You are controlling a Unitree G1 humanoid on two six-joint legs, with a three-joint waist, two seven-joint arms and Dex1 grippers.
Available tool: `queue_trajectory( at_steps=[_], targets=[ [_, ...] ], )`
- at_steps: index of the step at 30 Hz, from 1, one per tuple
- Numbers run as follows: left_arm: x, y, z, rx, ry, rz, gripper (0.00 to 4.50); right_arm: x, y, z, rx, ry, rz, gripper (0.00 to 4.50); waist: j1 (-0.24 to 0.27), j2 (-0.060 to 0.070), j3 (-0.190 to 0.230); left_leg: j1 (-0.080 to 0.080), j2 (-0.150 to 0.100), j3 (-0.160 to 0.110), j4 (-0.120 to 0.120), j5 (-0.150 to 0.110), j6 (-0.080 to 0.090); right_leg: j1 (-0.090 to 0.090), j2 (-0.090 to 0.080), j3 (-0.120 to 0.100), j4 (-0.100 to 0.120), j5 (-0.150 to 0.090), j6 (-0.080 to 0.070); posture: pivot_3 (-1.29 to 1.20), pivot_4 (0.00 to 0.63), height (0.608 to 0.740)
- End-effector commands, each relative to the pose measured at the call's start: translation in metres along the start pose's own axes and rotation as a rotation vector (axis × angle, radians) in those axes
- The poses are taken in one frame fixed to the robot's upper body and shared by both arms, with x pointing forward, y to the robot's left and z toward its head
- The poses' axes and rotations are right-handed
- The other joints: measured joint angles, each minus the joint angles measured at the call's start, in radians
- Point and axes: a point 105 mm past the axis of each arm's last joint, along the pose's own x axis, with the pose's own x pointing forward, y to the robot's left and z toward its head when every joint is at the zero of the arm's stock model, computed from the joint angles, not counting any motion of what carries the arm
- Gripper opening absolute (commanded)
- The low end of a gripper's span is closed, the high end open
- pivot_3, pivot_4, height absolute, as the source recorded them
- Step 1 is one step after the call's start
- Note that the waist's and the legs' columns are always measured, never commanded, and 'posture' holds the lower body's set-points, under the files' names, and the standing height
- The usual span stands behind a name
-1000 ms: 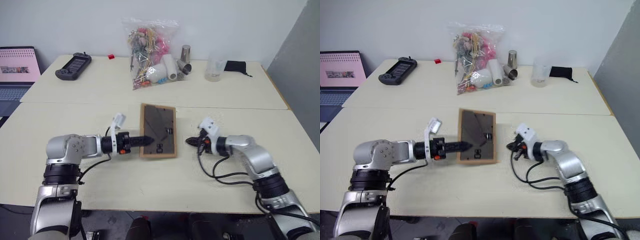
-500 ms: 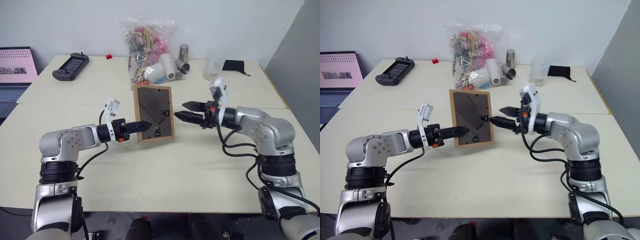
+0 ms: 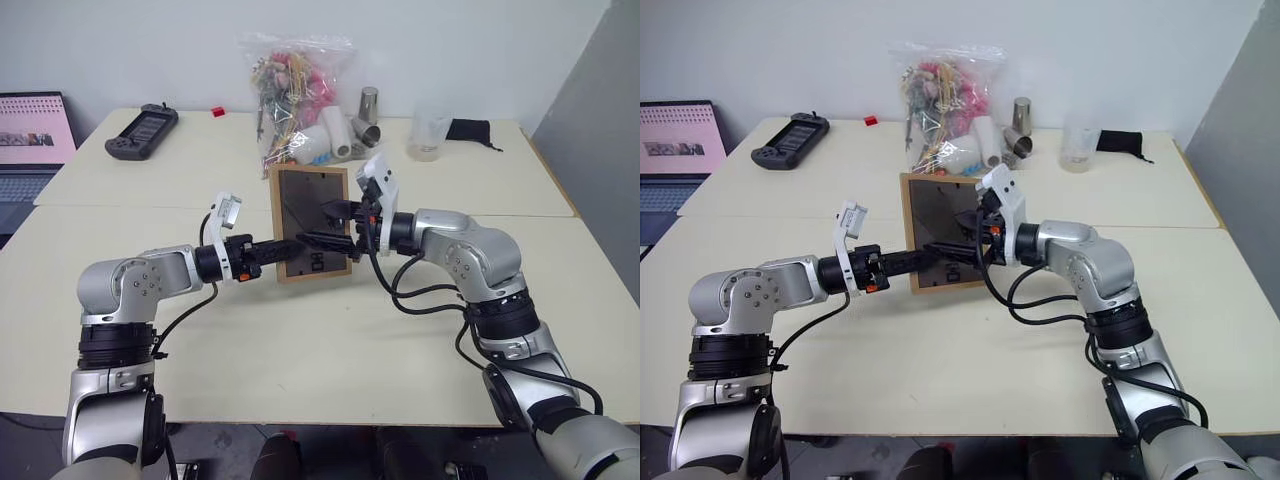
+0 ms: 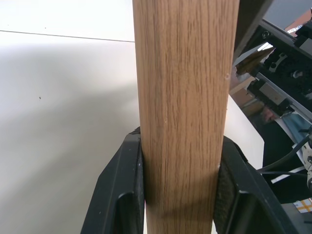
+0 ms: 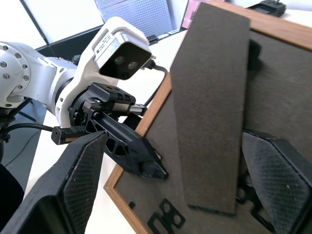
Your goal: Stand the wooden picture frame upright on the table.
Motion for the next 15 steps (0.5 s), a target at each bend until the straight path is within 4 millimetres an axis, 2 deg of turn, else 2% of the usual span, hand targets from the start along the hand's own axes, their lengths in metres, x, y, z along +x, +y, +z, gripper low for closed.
queue_trajectory(
  at_steps=[1, 6, 13, 15],
  targets=[
    [0.002, -0.017, 0.011, 0.069, -0.027, -0.060, 1.29, 0.008, 0.029, 0.020, -0.061, -0.055, 0.142, 4.49, 0.000, 0.000, 0.000, -0.001, 0.000, 0.000, 0.000, 0.000, 0.000, -0.002, 0.000, 0.000, 0.001, 0.000, 0.000, 0.00, 0.150, 0.740],
    [-0.001, -0.016, 0.008, 0.066, -0.027, -0.055, 1.29, -0.008, 0.037, 0.020, -0.039, -0.048, 0.210, 4.49, 0.003, 0.000, 0.000, -0.008, 0.000, -0.001, 0.001, 0.000, 0.000, -0.008, 0.000, -0.001, 0.002, 0.000, 0.000, 0.00, 0.150, 0.740],
    [-0.003, -0.016, 0.006, 0.053, -0.029, -0.054, 1.29, -0.033, 0.028, 0.008, -0.023, 0.005, 0.181, 4.49, 0.003, 0.000, 0.000, -0.008, 0.000, -0.001, 0.001, 0.000, 0.000, -0.008, 0.000, -0.001, 0.001, 0.000, 0.000, 0.00, 0.150, 0.740],
    [-0.001, -0.017, 0.004, 0.040, -0.024, -0.065, 1.29, -0.037, 0.018, 0.002, -0.036, 0.022, 0.119, 4.49, 0.002, 0.000, 0.000, -0.008, 0.000, -0.001, 0.001, 0.000, 0.000, -0.008, 0.000, -0.001, 0.002, 0.000, 0.000, 0.00, 0.150, 0.740]
  ],
)
